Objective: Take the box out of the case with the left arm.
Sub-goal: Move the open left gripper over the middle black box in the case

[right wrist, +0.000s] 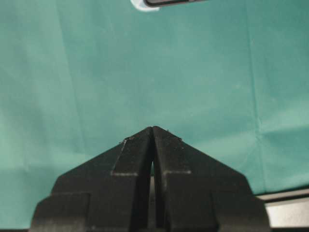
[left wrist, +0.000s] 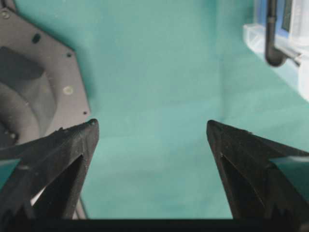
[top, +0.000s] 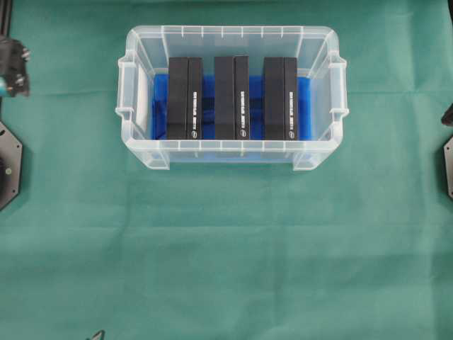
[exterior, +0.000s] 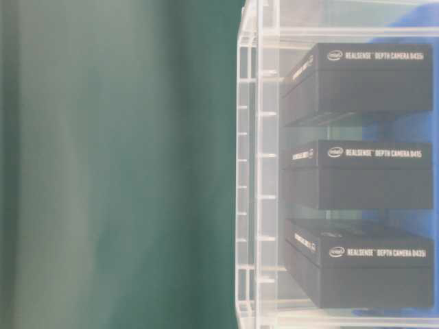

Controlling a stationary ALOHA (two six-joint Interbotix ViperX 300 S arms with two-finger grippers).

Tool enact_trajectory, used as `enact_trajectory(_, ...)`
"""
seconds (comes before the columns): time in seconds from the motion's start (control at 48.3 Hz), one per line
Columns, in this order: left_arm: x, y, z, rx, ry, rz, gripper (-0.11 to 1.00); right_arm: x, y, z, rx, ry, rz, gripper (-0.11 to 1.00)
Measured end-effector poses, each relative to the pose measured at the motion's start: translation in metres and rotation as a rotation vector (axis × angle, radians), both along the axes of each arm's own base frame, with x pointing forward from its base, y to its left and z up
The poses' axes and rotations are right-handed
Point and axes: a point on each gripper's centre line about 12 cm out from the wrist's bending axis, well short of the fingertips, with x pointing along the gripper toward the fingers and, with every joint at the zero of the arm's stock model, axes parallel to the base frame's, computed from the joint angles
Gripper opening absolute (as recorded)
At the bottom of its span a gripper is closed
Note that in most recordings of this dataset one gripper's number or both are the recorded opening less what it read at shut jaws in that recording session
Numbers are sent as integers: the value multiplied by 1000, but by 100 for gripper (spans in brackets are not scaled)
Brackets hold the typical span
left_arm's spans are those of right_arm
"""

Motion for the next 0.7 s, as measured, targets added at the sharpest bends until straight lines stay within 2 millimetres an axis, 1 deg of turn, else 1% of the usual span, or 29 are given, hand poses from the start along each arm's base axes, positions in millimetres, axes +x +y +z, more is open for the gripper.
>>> enact_trajectory(0.145, 21, 2, 0, 1, -11, -15, 99, 0, 0, 0, -1, 0, 0, 0)
enact_trajectory(0.352, 59, 2, 2, -7, -12, -29, 98, 0, 0, 0, -1, 0, 0, 0)
enact_trajectory(0.704, 135, -1, 7, -8, -23, -93, 98, -1, 0, 0, -3, 9, -1, 0)
